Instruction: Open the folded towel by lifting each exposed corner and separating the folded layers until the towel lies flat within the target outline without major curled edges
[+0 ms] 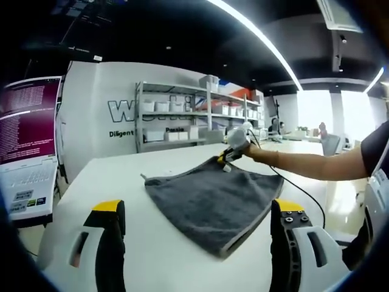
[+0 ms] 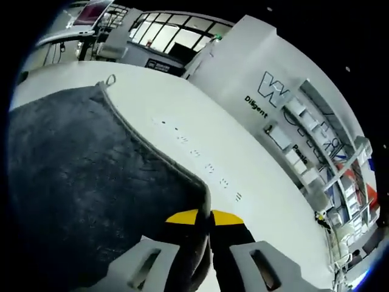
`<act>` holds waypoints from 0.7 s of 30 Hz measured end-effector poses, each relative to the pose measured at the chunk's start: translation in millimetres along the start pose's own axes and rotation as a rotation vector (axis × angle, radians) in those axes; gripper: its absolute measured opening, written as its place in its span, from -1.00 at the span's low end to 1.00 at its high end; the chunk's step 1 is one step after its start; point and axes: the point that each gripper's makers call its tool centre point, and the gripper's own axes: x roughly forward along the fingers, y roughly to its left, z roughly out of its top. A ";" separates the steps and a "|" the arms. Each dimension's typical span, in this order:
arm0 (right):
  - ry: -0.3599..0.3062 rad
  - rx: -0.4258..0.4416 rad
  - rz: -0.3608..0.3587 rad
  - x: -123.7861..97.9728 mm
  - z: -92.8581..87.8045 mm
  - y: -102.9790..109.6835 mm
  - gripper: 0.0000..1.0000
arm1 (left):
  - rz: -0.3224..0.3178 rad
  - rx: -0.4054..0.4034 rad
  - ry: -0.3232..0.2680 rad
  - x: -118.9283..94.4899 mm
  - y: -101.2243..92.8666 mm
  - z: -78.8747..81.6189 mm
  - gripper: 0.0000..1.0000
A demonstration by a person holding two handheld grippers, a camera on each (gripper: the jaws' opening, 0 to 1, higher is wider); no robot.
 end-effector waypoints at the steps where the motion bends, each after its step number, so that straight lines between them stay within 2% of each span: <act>1: -0.005 0.005 0.000 0.7 0.4 -0.8 -0.87 | 0.001 0.002 0.008 0.7 0.6 -1.8 0.97; 3: 0.006 0.017 -0.004 4.8 -2.6 -2.2 -0.65 | 0.001 0.002 0.017 1.3 1.7 -3.5 0.97; 6: 0.026 0.030 0.009 10.2 -5.5 -5.1 -0.44 | 0.005 -0.005 0.013 0.9 2.5 -2.8 0.97; 8: 0.049 0.031 -0.016 9.0 -9.0 -10.2 -0.25 | 0.005 -0.004 0.011 0.3 2.5 -2.0 0.97; 9: 0.050 0.029 -0.017 8.4 -8.9 -11.7 -0.24 | 0.006 -0.004 0.010 0.0 2.5 -1.7 0.97; 11: 0.069 0.061 0.019 5.5 -11.7 -9.3 -0.37 | 0.006 -0.005 0.009 -0.1 2.6 -1.7 0.97; 14: 0.083 0.068 -0.037 -0.5 -15.2 -18.7 0.03 | 0.010 -0.008 0.011 0.1 2.8 -2.6 0.97; 15: 0.084 0.073 -0.043 -2.2 -15.9 -21.2 0.26 | 0.008 -0.006 0.010 -0.1 2.0 -2.4 0.97; 16: 0.085 0.074 -0.042 -2.7 -16.2 -21.8 0.36 | 0.002 -0.008 0.005 0.0 0.9 -2.0 0.97; 18: 0.080 0.101 -0.012 -9.2 -17.3 -20.1 0.37 | 0.000 -0.010 0.007 0.1 0.5 -2.4 0.98; 21: 0.070 0.141 0.006 -19.8 -18.2 -20.8 0.51 | 0.005 -0.010 0.013 0.5 1.4 -3.7 0.99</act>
